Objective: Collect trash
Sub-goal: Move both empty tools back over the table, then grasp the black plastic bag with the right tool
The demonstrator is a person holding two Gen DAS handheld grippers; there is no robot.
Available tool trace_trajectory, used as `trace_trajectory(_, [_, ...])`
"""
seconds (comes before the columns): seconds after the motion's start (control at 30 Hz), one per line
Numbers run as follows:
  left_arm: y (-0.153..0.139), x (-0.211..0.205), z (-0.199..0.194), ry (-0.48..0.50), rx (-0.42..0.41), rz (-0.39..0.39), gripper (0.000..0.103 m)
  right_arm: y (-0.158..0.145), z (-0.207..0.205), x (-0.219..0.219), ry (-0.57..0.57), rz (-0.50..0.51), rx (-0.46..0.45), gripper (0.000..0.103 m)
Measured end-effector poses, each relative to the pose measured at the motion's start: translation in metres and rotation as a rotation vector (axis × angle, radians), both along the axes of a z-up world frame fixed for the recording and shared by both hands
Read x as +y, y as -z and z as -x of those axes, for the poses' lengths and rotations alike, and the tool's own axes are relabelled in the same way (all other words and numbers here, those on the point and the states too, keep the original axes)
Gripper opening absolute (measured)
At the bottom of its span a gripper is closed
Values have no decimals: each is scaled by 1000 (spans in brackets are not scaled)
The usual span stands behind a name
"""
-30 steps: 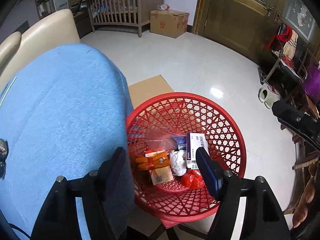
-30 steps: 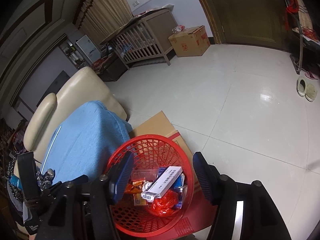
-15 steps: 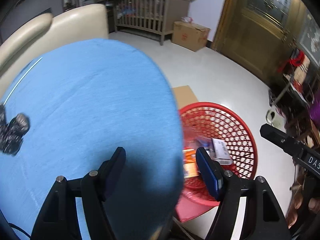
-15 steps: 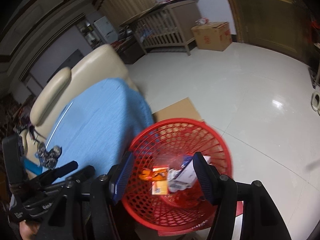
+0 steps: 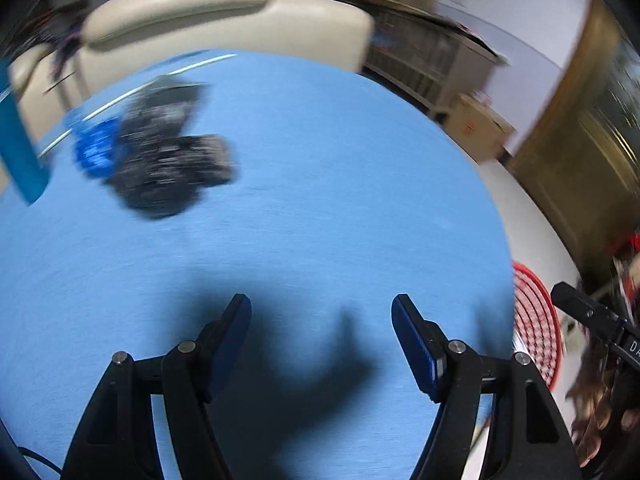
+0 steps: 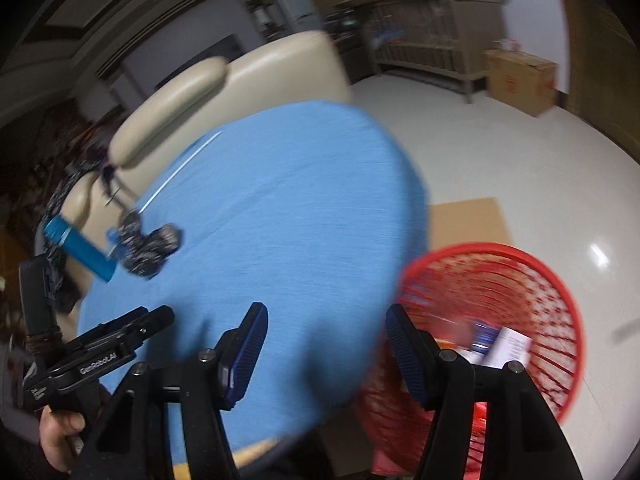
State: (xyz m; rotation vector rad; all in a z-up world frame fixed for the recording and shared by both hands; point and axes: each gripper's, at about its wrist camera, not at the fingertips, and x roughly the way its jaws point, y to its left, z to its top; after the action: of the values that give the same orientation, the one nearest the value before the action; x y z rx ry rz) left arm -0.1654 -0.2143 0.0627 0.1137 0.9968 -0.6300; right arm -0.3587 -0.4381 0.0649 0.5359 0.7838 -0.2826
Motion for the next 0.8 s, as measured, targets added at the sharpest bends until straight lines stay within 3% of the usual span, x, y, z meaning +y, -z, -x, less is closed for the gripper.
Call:
trace_trajectory(0.23, [9, 86, -47, -238, 19, 28, 74, 1, -81, 55, -195, 6, 20, 65])
trace_trajectory(0.4, [22, 137, -68, -355, 62, 48, 74, 7, -139, 92, -280, -26, 23, 65])
trace_trajectory(0.47, [26, 151, -71, -385, 70, 52, 74, 6, -160, 106, -309, -36, 11, 71])
trace_trajectory(0.63, [31, 178, -78, -446, 76, 68, 74, 7, -209, 137, -342, -112, 53, 73])
trace_trajectory(0.8, [34, 191, -81, -476, 85, 85, 74, 14, -248, 159, -284, -193, 63, 73])
